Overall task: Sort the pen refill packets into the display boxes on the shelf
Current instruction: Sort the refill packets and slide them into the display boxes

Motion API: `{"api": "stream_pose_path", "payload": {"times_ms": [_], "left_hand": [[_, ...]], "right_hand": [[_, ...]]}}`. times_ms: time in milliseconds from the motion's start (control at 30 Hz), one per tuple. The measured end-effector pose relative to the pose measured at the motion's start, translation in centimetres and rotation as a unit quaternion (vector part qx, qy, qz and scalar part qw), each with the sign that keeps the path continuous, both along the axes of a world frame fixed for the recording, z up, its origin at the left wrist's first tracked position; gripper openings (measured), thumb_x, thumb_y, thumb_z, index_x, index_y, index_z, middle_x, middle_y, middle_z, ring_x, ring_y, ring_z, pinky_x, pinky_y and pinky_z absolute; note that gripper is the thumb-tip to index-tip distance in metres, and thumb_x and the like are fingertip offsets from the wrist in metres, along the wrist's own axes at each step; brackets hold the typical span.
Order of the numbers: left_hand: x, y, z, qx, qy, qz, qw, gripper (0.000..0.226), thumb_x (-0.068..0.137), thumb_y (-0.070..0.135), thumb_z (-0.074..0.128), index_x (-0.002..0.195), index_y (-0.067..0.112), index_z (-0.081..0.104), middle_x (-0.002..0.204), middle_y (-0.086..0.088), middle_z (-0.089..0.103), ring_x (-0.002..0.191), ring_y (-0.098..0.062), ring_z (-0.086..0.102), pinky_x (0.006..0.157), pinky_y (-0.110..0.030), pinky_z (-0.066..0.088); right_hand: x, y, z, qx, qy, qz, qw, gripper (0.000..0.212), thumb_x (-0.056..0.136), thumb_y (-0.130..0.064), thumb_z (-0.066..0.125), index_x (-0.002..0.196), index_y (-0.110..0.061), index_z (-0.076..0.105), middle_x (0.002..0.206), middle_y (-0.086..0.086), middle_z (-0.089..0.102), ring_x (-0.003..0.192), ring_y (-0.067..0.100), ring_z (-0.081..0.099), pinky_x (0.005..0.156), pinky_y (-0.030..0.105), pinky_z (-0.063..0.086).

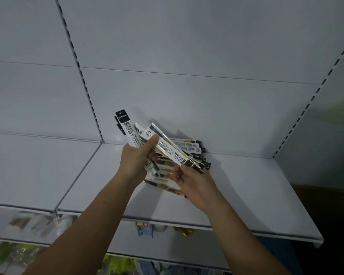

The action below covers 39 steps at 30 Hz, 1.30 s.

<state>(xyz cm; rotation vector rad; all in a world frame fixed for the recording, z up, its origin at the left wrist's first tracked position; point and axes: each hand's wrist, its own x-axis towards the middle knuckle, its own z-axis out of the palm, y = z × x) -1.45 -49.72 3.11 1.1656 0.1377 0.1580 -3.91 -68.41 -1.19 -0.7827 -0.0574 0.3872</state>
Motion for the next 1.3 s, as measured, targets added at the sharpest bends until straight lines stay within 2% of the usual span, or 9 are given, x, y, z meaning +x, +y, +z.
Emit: {"api": "stream_pose_path", "payload": {"times_ms": [267,400,467,600,767,900,1033,1133,1300], "left_hand": [[0.6,0.7,-1.2,-0.039,0.004,-0.024,0.999,0.013,0.095,0.011,0.075,0.100,0.000,0.071,0.085,-0.016,0.073,0.052,-0.014,0.053,0.050,-0.026,0.046],[0.2,0.4,-1.5,-0.028,0.004,-0.072,0.997,0.025,0.096,0.010,0.073,0.114,-0.007,0.070,0.103,-0.022,0.078,0.073,-0.022,0.075,0.062,-0.028,0.058],[0.4,0.7,-1.5,-0.015,0.004,-0.079,0.997,0.027,0.095,0.012,0.075,0.113,-0.007,0.069,0.101,-0.021,0.078,0.069,-0.021,0.073,0.060,-0.028,0.056],[1.3,2.4,-1.5,0.044,0.023,-0.072,0.996,0.030,0.090,0.027,0.082,0.101,0.003,0.068,0.076,-0.010,0.067,0.050,-0.015,0.045,0.054,-0.030,0.043],[1.9,4.4,-1.1,0.032,0.042,-0.059,0.997,0.030,0.102,0.032,0.067,0.108,0.004,0.070,0.100,-0.005,0.078,0.052,-0.014,0.041,0.053,-0.030,0.044],[2.5,5.0,-0.9,0.031,0.053,-0.049,0.997,0.028,0.101,0.033,0.068,0.104,0.005,0.064,0.087,-0.006,0.070,0.052,-0.014,0.042,0.051,-0.029,0.043],[2.5,4.6,-0.5,0.034,0.037,-0.072,0.996,0.024,0.101,0.031,0.069,0.099,0.008,0.061,0.080,-0.005,0.063,0.051,-0.013,0.040,0.050,-0.028,0.040],[2.5,3.8,-0.3,0.077,0.026,-0.098,0.992,0.026,0.101,0.031,0.068,0.090,0.009,0.061,0.077,-0.009,0.056,0.051,-0.015,0.042,0.050,-0.029,0.039],[2.0,2.1,-0.7,0.121,0.009,-0.114,0.986,0.028,0.102,0.031,0.067,0.085,0.009,0.063,0.072,-0.009,0.055,0.052,-0.018,0.045,0.051,-0.030,0.041]], "right_hand": [[1.7,6.4,0.8,0.146,0.120,-0.175,0.966,0.026,0.084,-0.020,0.077,0.103,-0.004,0.072,0.084,0.008,0.071,0.066,0.009,0.060,0.061,0.020,0.056],[2.6,8.4,1.6,0.088,0.078,-0.163,0.980,0.048,0.094,-0.035,0.072,0.133,-0.007,0.066,0.129,0.019,0.069,0.110,0.030,0.068,0.090,0.037,0.055],[3.1,8.5,1.9,0.076,0.067,-0.168,0.980,0.040,0.099,-0.037,0.065,0.128,-0.009,0.069,0.129,0.020,0.069,0.114,0.033,0.067,0.095,0.040,0.053],[4.3,7.2,3.0,0.093,0.051,-0.217,0.970,0.022,0.101,-0.025,0.063,0.114,-0.010,0.073,0.122,0.016,0.070,0.115,0.030,0.065,0.112,0.041,0.044],[4.9,5.5,4.6,0.070,0.053,-0.252,0.964,0.014,0.097,-0.014,0.059,0.095,-0.010,0.072,0.094,0.008,0.074,0.090,0.026,0.073,0.087,0.041,0.058],[5.0,4.8,4.6,0.098,0.052,-0.240,0.964,0.018,0.099,-0.008,0.049,0.095,-0.004,0.066,0.098,0.016,0.074,0.098,0.034,0.075,0.096,0.047,0.056],[5.2,4.2,4.3,0.009,0.058,-0.227,0.972,0.016,0.099,-0.020,0.061,0.090,-0.013,0.072,0.057,0.000,0.043,0.046,0.017,0.042,0.065,0.032,0.052],[4.9,3.8,4.2,-0.119,0.049,-0.201,0.971,0.034,0.099,-0.028,0.066,0.067,-0.018,0.059,0.053,-0.002,0.029,0.045,0.015,0.026,0.056,0.030,0.039],[4.2,2.9,3.9,-0.326,-0.114,-0.232,0.909,0.035,0.101,-0.017,0.066,0.068,-0.014,0.052,0.050,0.004,0.043,0.040,0.017,0.037,0.051,0.030,0.040]]}}
